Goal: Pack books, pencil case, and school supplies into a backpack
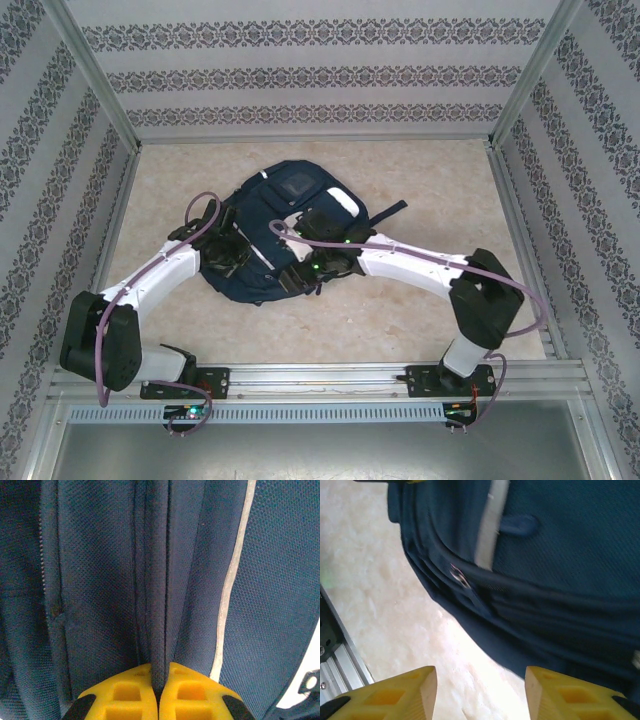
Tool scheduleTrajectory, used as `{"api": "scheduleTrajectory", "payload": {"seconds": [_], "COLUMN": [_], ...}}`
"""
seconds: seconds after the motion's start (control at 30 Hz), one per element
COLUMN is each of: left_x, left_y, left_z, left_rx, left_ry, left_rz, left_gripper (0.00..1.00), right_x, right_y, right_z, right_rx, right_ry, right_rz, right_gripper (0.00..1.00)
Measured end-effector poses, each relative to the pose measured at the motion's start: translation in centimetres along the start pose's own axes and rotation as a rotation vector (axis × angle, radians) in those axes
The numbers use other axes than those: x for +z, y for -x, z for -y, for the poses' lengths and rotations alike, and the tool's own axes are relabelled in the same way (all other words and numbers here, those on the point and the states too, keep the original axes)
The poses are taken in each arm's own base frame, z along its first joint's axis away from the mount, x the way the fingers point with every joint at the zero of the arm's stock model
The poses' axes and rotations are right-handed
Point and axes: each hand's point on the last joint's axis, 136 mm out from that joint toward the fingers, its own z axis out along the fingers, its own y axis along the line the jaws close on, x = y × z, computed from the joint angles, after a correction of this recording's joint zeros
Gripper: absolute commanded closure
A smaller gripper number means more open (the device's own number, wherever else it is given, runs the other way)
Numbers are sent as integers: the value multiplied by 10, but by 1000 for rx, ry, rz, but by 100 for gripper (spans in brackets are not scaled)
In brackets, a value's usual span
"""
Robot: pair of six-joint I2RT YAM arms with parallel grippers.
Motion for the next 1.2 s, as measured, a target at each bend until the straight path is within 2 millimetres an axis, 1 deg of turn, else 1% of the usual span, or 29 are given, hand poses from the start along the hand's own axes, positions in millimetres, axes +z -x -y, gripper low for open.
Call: {"api": "scheduleTrajectory", "payload": {"seconds": [0.1,0.23,0.37,0.5,0.53,0.63,0.7,0.83,0.87,1.07,1.2], "left_x": [-1,-3,-4,-4,-4,-5,-6,-9,-10,-14,-15], "left_y": [-1,-2,-3,-5,-5,-5,-5,-5,-5,-2,-4], "left_z": [2,3,5,6,6,6,7,9,9,11,13], "left_rx": [-17,-38,-60,-87,-92,-106,-112,-125,-127,-133,-121], "left_ry": [-8,-14,-22,-27,-27,-30,-33,-44,-47,-61,-66], "left_rz": [-8,-9,-15,-29,-30,-31,-30,-26,-25,-7,3], "left_gripper": [100,100,100,100,100,100,100,100,100,100,100], "right_x": [14,27,35,42,43,47,48,48,48,46,32], "right_y": [5,0,-5,-7,-6,-1,5,14,14,13,14], "right_z": [-6,-6,-2,-2,-3,-6,-6,-5,-3,0,2], "right_rx": [-22,-23,-8,-1,0,5,15,43,53,130,175], "right_ry": [24,30,22,9,7,5,5,-11,-21,-80,-104], "right_rz": [-15,-44,-67,-74,-72,-59,-44,-14,-12,9,42], "right_gripper": [48,48,52,53,54,67,72,96,100,100,100]}}
